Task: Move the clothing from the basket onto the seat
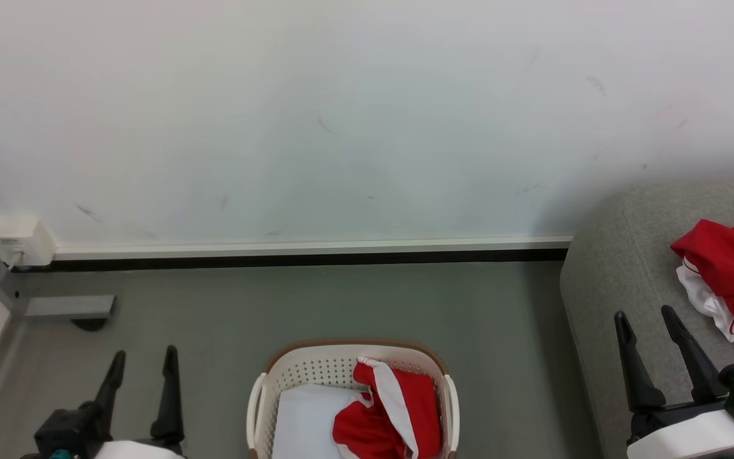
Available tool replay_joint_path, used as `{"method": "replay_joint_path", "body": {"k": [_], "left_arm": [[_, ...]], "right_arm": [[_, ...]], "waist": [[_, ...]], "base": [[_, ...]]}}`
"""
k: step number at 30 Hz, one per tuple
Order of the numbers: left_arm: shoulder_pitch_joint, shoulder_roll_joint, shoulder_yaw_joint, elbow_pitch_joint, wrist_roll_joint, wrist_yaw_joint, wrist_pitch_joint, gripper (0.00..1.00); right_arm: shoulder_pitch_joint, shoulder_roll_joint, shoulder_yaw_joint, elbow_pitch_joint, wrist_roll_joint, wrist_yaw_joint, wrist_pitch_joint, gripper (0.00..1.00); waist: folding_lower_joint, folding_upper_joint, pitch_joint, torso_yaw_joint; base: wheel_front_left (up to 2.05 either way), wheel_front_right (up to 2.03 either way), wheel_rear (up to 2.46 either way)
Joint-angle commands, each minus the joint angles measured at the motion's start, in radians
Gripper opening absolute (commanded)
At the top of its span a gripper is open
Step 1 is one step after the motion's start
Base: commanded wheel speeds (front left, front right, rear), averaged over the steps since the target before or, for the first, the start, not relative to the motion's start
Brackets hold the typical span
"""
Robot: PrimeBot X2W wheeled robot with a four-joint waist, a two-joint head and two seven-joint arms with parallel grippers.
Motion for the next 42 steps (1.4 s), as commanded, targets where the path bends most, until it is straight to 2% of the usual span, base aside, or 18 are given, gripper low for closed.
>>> {"method": "replay_joint_path", "body": {"k": [1, 14, 31, 42], "left_arm": [[-0.005, -0.004, 0.010, 0.002, 0.015, -0.004, 0.000, 1.00], [-0.053, -0.026, 0.002, -0.010, 0.054, -0.041, 0.000, 1.00], [-0.236, -0.006, -0.049, 0.036, 0.063, -0.085, 0.000, 1.00], [-0.381, 0.036, -0.132, 0.171, 0.041, -0.102, 0.005, 1.00]], "right_arm": [[-0.011, -0.009, 0.001, 0.005, 0.005, -0.003, -0.003, 1.00], [-0.048, -0.024, 0.006, -0.023, 0.010, -0.003, -0.003, 1.00], [-0.202, -0.011, -0.030, -0.101, 0.013, -0.003, -0.003, 1.00], [-0.279, 0.004, -0.070, -0.170, -0.004, -0.003, -0.003, 1.00]], "waist": [[-0.0001, 0.0000, 0.000, -0.003], [-0.0001, 0.0000, 0.044, -0.032], [-0.0001, 0.0000, 0.293, -0.107], [-0.0001, 0.0000, 0.448, -0.148]], "base": [[0.00, 0.00, 0.00], [0.00, 0.00, 0.00], [0.00, 0.00, 0.00], [0.00, 0.00, 0.00]]}}
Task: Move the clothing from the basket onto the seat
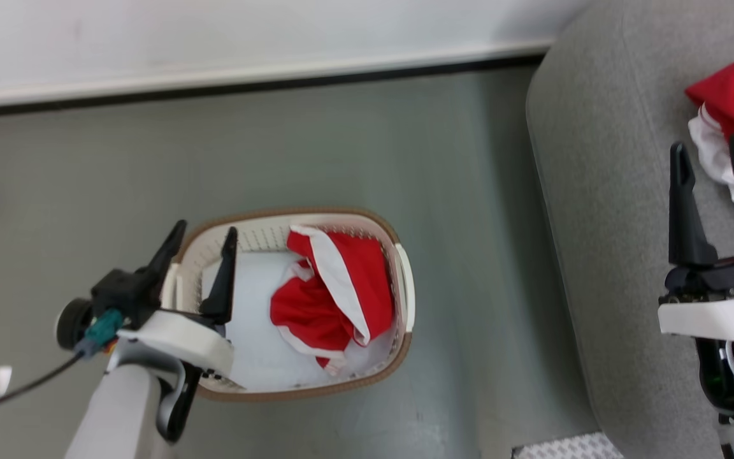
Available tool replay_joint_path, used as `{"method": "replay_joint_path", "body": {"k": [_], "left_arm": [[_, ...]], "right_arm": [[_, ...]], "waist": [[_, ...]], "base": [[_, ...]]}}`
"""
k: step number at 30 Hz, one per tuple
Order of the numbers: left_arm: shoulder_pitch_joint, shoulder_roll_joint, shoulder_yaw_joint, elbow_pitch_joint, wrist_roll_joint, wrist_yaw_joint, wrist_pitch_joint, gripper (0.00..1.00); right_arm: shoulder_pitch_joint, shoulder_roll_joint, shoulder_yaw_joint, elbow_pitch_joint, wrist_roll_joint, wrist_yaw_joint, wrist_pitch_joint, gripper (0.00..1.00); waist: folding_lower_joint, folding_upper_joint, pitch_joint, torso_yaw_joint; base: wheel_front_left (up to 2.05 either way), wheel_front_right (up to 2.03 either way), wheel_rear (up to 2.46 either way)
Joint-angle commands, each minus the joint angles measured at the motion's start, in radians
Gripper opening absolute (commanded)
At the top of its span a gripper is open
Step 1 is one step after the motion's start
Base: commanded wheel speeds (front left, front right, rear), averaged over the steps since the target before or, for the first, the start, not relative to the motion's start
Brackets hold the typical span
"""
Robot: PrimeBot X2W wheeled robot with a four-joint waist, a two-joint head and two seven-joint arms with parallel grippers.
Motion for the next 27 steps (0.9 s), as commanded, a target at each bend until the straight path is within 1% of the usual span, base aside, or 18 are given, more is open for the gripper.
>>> {"method": "replay_joint_path", "body": {"k": [1, 8, 14, 22, 27], "left_arm": [[-0.027, 0.020, -0.013, 0.022, -0.003, -0.004, 0.004, 1.00], [-0.141, 0.056, -0.142, 0.163, -0.081, -0.005, 0.072, 1.00], [-0.236, 0.085, -0.253, 0.283, -0.166, -0.005, 0.151, 1.00], [-0.348, 0.134, -0.363, 0.458, -0.247, -0.005, 0.231, 1.00], [-0.406, 0.148, -0.403, 0.554, -0.320, -0.005, 0.303, 1.00]], "right_arm": [[-0.021, 0.004, -0.008, -0.009, -0.007, -0.003, -0.003, 1.00], [-0.058, 0.051, -0.039, -0.056, -0.021, -0.003, -0.003, 1.00], [-0.087, 0.068, -0.047, -0.093, -0.028, -0.003, -0.003, 1.00], [-0.122, 0.095, -0.044, -0.133, -0.030, -0.003, -0.003, 1.00], [-0.140, 0.116, -0.043, -0.158, -0.030, -0.003, -0.003, 1.00]], "waist": [[-0.0002, 0.0000, 0.045, -0.019], [-0.0002, 0.0000, 0.139, -0.042], [-0.0002, 0.0000, 0.207, -0.070], [-0.0002, 0.0000, 0.288, -0.121], [-0.0002, 0.0000, 0.337, -0.153]], "base": [[0.00, 0.00, 0.00], [0.00, 0.00, 0.00], [0.00, 0.00, 0.00], [0.00, 0.00, 0.00], [0.00, 0.00, 0.00]]}}
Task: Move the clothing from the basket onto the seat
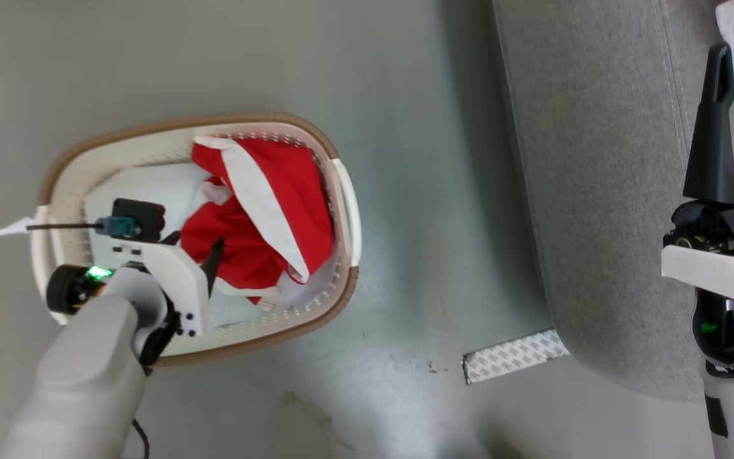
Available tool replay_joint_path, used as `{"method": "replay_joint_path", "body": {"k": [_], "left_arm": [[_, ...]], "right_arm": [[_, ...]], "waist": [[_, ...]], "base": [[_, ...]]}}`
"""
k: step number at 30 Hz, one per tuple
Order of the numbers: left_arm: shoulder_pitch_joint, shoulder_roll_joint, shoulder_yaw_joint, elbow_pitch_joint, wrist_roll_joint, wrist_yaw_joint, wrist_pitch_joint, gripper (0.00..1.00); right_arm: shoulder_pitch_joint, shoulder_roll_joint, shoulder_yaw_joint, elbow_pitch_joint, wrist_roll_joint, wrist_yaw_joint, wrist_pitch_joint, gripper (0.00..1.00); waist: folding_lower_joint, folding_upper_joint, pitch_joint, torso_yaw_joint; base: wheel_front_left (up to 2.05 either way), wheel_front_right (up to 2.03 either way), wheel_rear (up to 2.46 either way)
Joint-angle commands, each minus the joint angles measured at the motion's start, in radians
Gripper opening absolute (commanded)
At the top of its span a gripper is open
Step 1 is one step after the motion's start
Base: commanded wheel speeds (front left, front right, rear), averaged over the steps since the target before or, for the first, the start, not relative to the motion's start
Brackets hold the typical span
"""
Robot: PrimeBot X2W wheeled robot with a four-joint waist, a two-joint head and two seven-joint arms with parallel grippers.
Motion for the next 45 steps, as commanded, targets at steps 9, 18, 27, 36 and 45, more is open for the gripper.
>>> {"method": "replay_joint_path", "body": {"k": [9, 18, 27, 36, 45], "left_arm": [[-0.088, 0.045, -0.039, 0.132, -0.114, 0.002, 0.120, 1.00], [-0.159, 0.082, -0.073, 0.179, -0.157, 0.001, 0.159, 1.00], [-0.179, 0.087, -0.126, 0.186, -0.183, 0.001, 0.155, 0.00], [-0.133, 0.070, -0.194, 0.147, -0.245, 0.001, 0.099, 0.00], [-0.058, 0.029, -0.275, 0.087, -0.311, 0.001, 0.008, 0.00]], "right_arm": [[-0.034, 0.031, -0.005, -0.026, 0.011, -0.003, -0.003, 1.00], [-0.045, 0.038, 0.009, -0.035, 0.031, -0.003, -0.003, 1.00], [-0.048, 0.038, 0.019, -0.031, 0.047, -0.003, -0.003, 1.00], [-0.050, 0.038, 0.013, -0.009, 0.023, -0.003, -0.003, 1.00], [-0.005, 0.024, -0.008, 0.017, -0.018, -0.003, -0.003, 1.00]], "waist": [[-0.0001, 0.0000, 0.098, -0.072], [-0.0001, 0.0000, 0.150, -0.116], [-0.0001, 0.0000, 0.158, -0.132], [-0.0001, 0.0000, 0.078, -0.099], [-0.0001, 0.0000, -0.081, -0.041]], "base": [[0.00, 0.00, 0.00], [0.00, 0.00, 0.00], [0.00, 0.00, 0.00], [0.00, 0.00, 0.00], [0.00, 0.00, 0.00]]}}
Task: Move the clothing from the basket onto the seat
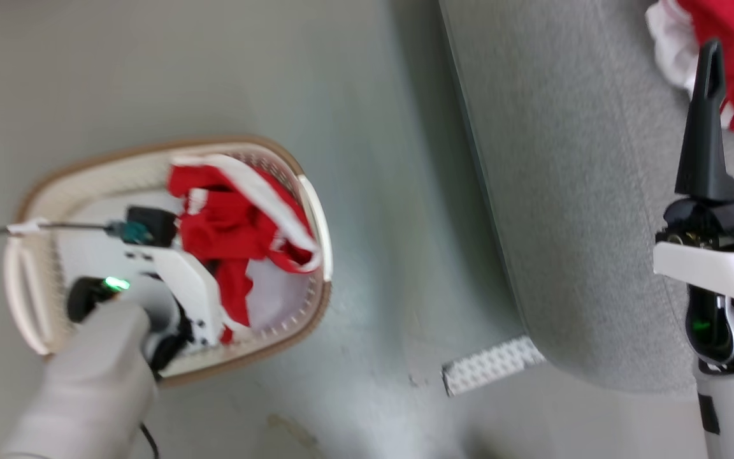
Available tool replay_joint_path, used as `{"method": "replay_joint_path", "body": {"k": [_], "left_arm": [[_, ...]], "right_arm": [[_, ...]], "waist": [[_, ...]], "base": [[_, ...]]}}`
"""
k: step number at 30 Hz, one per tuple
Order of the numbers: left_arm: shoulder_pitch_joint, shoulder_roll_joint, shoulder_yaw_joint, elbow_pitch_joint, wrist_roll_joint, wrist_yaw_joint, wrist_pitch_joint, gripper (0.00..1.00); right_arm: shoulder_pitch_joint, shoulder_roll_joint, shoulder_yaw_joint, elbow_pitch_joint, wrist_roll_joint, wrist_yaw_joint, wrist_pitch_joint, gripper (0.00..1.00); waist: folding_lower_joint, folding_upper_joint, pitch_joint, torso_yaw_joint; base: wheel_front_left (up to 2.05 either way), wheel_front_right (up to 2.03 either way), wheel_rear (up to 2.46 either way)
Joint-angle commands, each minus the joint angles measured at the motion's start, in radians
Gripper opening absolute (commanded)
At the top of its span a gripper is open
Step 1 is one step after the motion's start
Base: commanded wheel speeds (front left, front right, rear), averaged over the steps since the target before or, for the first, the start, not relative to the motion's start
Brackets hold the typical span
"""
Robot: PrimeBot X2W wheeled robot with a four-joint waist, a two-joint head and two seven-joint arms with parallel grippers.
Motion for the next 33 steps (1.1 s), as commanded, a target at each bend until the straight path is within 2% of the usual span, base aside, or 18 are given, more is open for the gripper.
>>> {"method": "replay_joint_path", "body": {"k": [1, 6, 12, 19, 25, 33], "left_arm": [[0.025, -0.005, -0.011, -0.009, -0.010, 0.001, -0.015, 0.00], [0.083, -0.028, -0.089, -0.071, -0.054, 0.001, -0.115, 0.00], [0.114, -0.046, -0.147, -0.126, -0.087, 0.001, -0.212, 0.00], [0.132, -0.040, -0.205, -0.197, -0.090, 0.001, -0.291, 0.00], [0.140, -0.030, -0.175, -0.295, -0.071, 0.001, -0.310, 0.00], [0.175, 0.020, -0.074, -0.546, -0.005, 0.064, -0.310, 0.00]], "right_arm": [[0.019, -0.011, -0.007, 0.006, -0.006, -0.003, -0.003, 1.00], [0.062, -0.052, -0.013, 0.032, -0.012, -0.002, -0.003, 1.00], [0.103, -0.092, -0.019, 0.058, -0.010, -0.003, -0.003, 1.00], [0.158, -0.132, -0.014, 0.092, -0.001, -0.003, -0.003, 1.00], [0.205, -0.150, 0.012, 0.119, 0.017, -0.003, -0.003, 1.00], [0.264, -0.149, 0.062, 0.160, 0.049, -0.003, -0.001, 1.00]], "waist": [[0.0000, 0.0000, -0.077, 0.042], [0.0000, 0.0000, -0.215, 0.102], [0.0000, 0.0000, -0.322, 0.156], [0.0000, 0.0000, -0.460, 0.215], [0.0000, 0.0000, -0.560, 0.247], [0.0000, 0.0000, -0.647, 0.270]], "base": [[0.00, 0.00, 0.00], [0.00, 0.00, 0.00], [0.00, 0.00, 0.00], [0.00, 0.00, 0.00], [0.00, 0.00, 0.00], [0.00, 0.00, 0.00]]}}
